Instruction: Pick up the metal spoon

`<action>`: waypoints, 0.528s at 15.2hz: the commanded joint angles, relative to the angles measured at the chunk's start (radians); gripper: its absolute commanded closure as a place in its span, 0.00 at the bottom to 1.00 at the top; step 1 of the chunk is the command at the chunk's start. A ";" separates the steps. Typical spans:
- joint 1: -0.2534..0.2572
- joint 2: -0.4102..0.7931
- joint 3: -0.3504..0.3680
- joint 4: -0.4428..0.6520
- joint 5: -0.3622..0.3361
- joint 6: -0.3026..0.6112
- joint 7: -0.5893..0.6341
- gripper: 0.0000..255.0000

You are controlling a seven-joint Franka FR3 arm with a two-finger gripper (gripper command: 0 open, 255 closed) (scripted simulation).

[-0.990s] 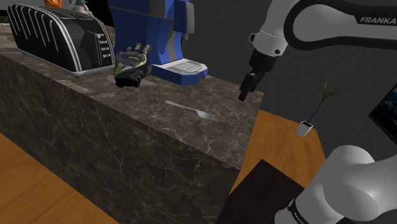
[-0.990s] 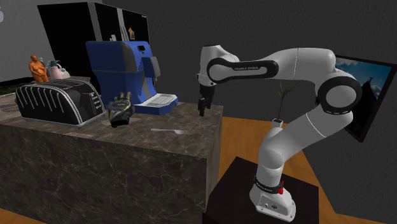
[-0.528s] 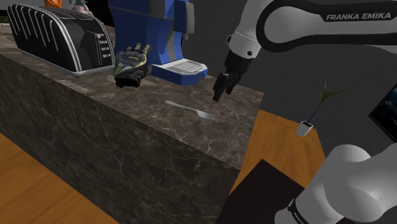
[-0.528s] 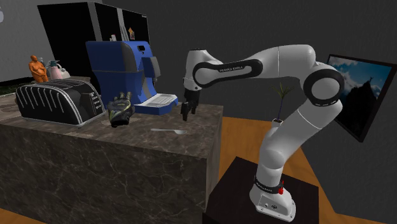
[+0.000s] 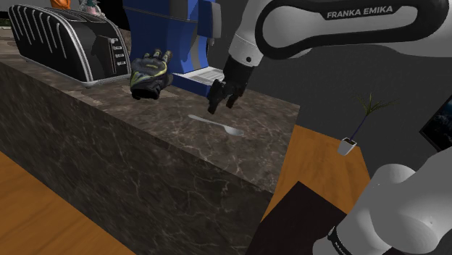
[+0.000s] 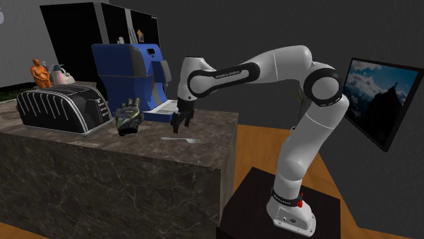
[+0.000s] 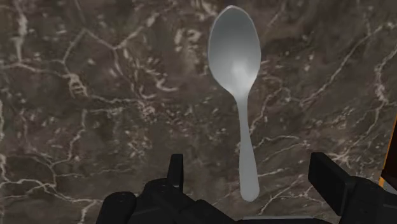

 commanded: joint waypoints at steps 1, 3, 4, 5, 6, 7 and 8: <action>0.009 0.049 0.014 0.037 0.016 0.030 0.022 0.00; 0.010 0.052 0.016 0.013 0.017 0.057 0.019 0.00; 0.010 0.054 0.016 0.001 0.018 0.071 0.018 0.00; 0.011 0.056 0.017 -0.010 0.019 0.084 0.017 0.00; 0.011 0.058 0.017 -0.021 0.020 0.098 0.016 0.00; 0.011 0.060 0.018 -0.033 0.021 0.111 0.015 0.00; 0.012 0.063 0.019 -0.043 0.021 0.125 0.014 0.00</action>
